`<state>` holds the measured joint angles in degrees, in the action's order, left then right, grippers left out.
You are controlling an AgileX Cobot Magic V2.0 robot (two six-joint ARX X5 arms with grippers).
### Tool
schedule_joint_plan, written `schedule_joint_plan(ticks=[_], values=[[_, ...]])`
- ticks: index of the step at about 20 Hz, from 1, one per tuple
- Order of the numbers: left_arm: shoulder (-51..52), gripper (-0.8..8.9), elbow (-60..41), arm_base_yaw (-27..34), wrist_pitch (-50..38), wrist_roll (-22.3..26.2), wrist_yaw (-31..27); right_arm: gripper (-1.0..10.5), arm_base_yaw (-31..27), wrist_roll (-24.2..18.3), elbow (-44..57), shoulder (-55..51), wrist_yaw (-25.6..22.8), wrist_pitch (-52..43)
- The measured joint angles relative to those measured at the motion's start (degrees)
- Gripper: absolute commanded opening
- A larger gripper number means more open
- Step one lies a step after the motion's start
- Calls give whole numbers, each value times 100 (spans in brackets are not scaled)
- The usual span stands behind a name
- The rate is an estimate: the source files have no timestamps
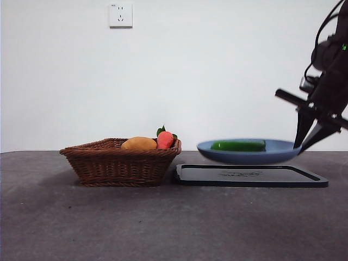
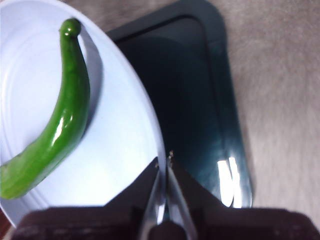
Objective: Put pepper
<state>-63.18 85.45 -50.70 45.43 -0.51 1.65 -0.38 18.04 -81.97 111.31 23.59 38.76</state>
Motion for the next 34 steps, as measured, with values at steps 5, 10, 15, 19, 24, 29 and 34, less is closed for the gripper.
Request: schedule_joint_plan(ticks=[5, 10, 15, 19, 24, 29, 34], values=[[-2, 238, 0, 0, -2, -55, 0, 5, 0, -79, 0, 332, 0, -33], [-2, 238, 0, 0, 0, -61, 0, 81, 0, -197, 0, 337, 0, -90], [-2, 238, 0, 0, 11, -63, 0, 146, -2, -271, 0, 334, -4, -44], [-2, 238, 0, 0, 227, -63, -7, 146, -83, -485, 0, -85, -138, 503], [-2, 232, 0, 0, 319, -63, -282, 145, -90, -1008, -11, -1886, -122, 1381], [-2, 232, 0, 0, 455, -63, -297, 142, 407, -1510, -11, -3788, -107, 2612], [-2, 222, 0, 0, 470, -63, -297, 140, 1082, -1596, -11, -5246, -107, 3639]])
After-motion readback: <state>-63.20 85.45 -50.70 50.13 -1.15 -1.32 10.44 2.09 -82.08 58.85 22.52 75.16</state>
